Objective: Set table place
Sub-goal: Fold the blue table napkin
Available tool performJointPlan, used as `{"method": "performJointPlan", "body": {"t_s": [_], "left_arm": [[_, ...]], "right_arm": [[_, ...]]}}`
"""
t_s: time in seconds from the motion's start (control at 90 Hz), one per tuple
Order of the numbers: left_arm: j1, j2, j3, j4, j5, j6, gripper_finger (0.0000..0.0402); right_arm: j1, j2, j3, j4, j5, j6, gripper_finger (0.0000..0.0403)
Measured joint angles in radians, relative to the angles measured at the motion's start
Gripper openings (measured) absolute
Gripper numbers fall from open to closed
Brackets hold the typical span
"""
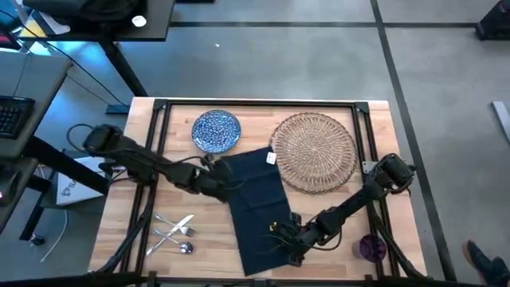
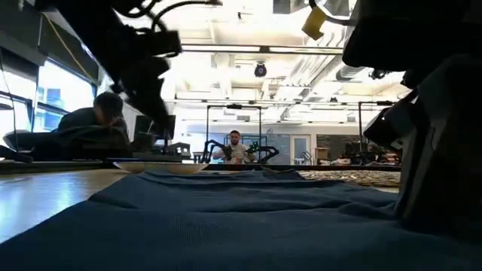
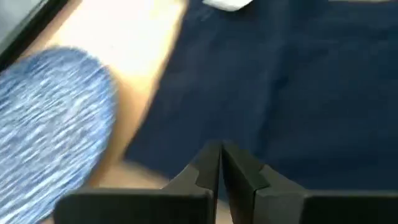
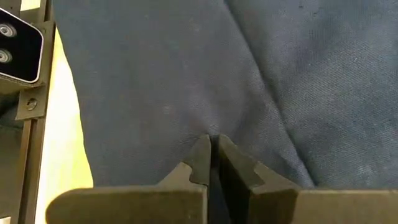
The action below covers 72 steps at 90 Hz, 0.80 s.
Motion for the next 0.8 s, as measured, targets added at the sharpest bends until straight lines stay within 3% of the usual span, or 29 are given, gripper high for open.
{"method": "performJointPlan", "body": {"t_s": [0.122,0.333,0.6,0.711,0.8], "left_arm": [[0.030,0.085,-0.050,0.091,0.039,0.014,0.0000],[0.077,0.137,-0.053,-0.212,0.039,-0.084,0.0000],[0.018,-0.018,-0.059,-0.592,0.018,-0.232,0.0000],[-0.017,-0.108,-0.060,-0.648,0.007,-0.290,0.0000],[-0.056,-0.154,-0.061,-0.571,-0.031,-0.331,0.0000]], "right_arm": [[0.000,0.000,-0.001,0.002,0.002,0.003,0.0000],[0.004,0.000,-0.002,0.000,0.008,0.036,0.0000],[0.004,0.000,-0.001,-0.011,0.023,0.051,0.0000],[0.004,0.000,-0.001,-0.011,0.025,0.051,0.0000],[0.004,0.000,-0.001,-0.011,0.026,0.051,0.0000]]}}
